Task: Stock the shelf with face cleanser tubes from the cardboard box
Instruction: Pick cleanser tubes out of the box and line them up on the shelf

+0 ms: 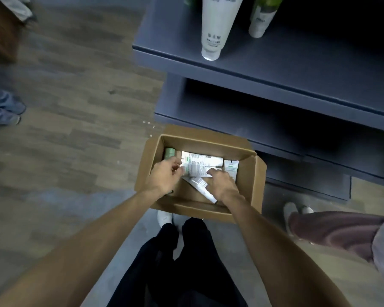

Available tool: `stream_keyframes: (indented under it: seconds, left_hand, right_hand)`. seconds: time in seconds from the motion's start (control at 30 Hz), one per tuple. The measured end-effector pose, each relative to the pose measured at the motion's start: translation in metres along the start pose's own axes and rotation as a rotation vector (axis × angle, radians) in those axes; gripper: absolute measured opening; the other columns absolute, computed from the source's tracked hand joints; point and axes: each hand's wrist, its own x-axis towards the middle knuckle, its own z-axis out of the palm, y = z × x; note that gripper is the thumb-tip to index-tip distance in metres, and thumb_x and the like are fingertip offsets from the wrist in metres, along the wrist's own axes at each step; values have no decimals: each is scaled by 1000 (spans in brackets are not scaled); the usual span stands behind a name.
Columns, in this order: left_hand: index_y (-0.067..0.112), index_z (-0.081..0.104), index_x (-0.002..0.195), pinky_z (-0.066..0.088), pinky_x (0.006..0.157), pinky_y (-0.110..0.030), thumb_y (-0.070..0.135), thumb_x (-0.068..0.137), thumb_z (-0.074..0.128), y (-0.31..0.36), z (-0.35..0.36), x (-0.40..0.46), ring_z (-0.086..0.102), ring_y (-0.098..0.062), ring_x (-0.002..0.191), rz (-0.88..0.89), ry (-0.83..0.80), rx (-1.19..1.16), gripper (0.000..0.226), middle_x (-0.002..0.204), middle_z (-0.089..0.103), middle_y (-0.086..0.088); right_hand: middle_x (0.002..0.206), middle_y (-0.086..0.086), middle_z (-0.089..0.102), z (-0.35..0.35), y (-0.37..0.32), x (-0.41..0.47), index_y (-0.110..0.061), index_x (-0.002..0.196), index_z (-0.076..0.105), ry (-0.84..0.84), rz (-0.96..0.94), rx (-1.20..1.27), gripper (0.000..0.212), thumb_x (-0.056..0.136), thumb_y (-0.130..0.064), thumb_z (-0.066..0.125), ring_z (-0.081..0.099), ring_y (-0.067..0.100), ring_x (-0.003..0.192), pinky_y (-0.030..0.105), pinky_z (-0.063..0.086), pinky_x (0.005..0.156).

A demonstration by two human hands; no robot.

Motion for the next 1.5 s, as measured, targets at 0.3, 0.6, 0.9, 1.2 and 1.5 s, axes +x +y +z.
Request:
stream_keyframes:
  seconds: [0.3, 0.6, 0.9, 1.2, 1.5]
  left_hand:
    - [14, 65, 116, 42, 78, -14, 25, 96, 58, -25, 26, 9, 62, -7, 84, -85, -2, -58, 23, 111, 68, 1]
    - [15, 64, 115, 45, 80, -19, 25, 96, 59, -35, 49, 43, 62, -10, 88, -112, 13, -116, 23, 113, 68, 0]
    - [16, 67, 107, 46, 77, -21, 19, 94, 60, -33, 49, 42, 60, -11, 91, -161, -2, -119, 16, 101, 64, 5]
    - [13, 62, 112, 42, 81, -18, 16, 82, 76, -11, 10, 45, 63, -15, 95, -130, -104, -145, 33, 103, 67, -2]
    - [19, 70, 90, 60, 72, -23, 1, 81, 75, 44, -36, 23, 70, -9, 78, 175, -174, -395, 20, 78, 75, 9]
  right_hand:
    - [133, 6, 48, 33, 11, 45, -11, 131, 48, 102, -136, -338, 46, 87, 3, 50, 46, 28, 123, 40, 47, 94]
    - [98, 4, 66, 53, 17, 68, -14, 101, 65, 333, -237, -563, 44, 62, -20, 84, 64, 24, 90, 33, 50, 65]
    - [118, 7, 60, 28, 18, 68, -15, 127, 47, 183, -219, -322, 35, 93, -12, 57, 62, 31, 103, 37, 47, 76]
    - [107, -2, 66, -5, 16, 23, -15, 117, 62, 60, -163, 609, 31, 88, -7, 69, 62, 10, 98, 21, 51, 93]
    - [116, 3, 66, -44, -9, -33, -17, 114, 58, 5, -228, 796, 28, 90, -8, 67, 62, 11, 109, 21, 52, 92]
